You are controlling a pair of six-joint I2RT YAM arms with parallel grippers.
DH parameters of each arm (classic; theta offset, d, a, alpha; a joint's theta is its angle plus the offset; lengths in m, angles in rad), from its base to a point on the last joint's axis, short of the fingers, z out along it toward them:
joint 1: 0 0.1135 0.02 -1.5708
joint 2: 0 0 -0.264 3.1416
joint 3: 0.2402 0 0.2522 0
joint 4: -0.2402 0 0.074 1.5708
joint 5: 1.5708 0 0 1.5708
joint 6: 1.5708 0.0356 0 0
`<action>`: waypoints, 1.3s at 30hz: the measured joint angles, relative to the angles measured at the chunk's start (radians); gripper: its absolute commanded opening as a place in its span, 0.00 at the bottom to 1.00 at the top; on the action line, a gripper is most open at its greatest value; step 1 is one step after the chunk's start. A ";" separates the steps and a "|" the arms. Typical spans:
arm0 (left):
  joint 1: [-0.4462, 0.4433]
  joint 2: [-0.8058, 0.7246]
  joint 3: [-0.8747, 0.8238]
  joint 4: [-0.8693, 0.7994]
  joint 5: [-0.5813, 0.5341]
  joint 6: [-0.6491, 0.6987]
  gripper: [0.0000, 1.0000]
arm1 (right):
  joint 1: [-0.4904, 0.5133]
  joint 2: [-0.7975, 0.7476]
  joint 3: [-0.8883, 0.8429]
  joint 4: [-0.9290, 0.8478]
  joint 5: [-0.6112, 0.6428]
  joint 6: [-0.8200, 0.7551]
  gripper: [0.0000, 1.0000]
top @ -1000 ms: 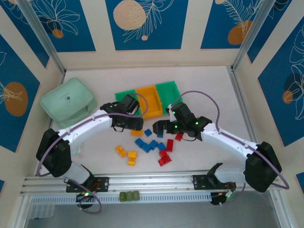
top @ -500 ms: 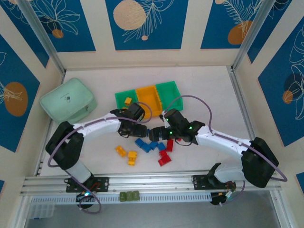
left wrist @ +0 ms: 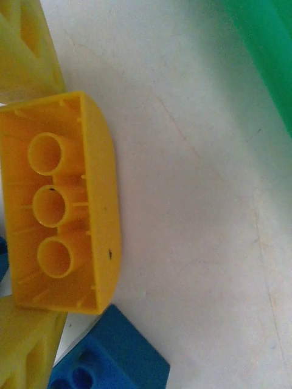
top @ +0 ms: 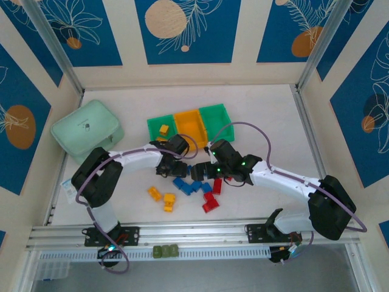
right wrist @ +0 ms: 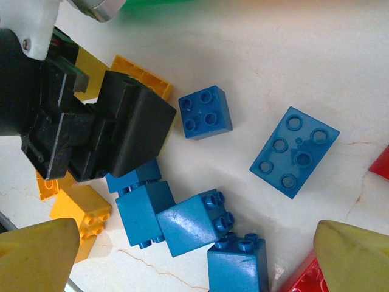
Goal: Sort the legos into containers by color
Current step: Pick up the lego from the center of the table, then place the lego in the container.
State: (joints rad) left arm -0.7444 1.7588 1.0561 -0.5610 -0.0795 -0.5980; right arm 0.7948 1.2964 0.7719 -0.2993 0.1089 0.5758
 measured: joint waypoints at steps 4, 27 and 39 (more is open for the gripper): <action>0.000 0.005 0.003 -0.004 -0.011 0.000 0.67 | 0.000 0.000 0.000 0.000 0.000 0.000 0.99; 0.015 -0.190 0.024 -0.082 -0.098 0.040 0.62 | -0.042 -0.024 0.061 -0.026 -0.006 -0.027 0.99; 0.211 -0.075 0.320 -0.111 -0.137 0.188 0.62 | -0.108 -0.021 0.111 0.002 -0.010 -0.018 0.99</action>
State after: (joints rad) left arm -0.5335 1.6836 1.3766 -0.6720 -0.2165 -0.4103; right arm 0.6865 1.2758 0.8833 -0.2974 0.0990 0.5575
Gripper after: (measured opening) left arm 0.619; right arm 0.991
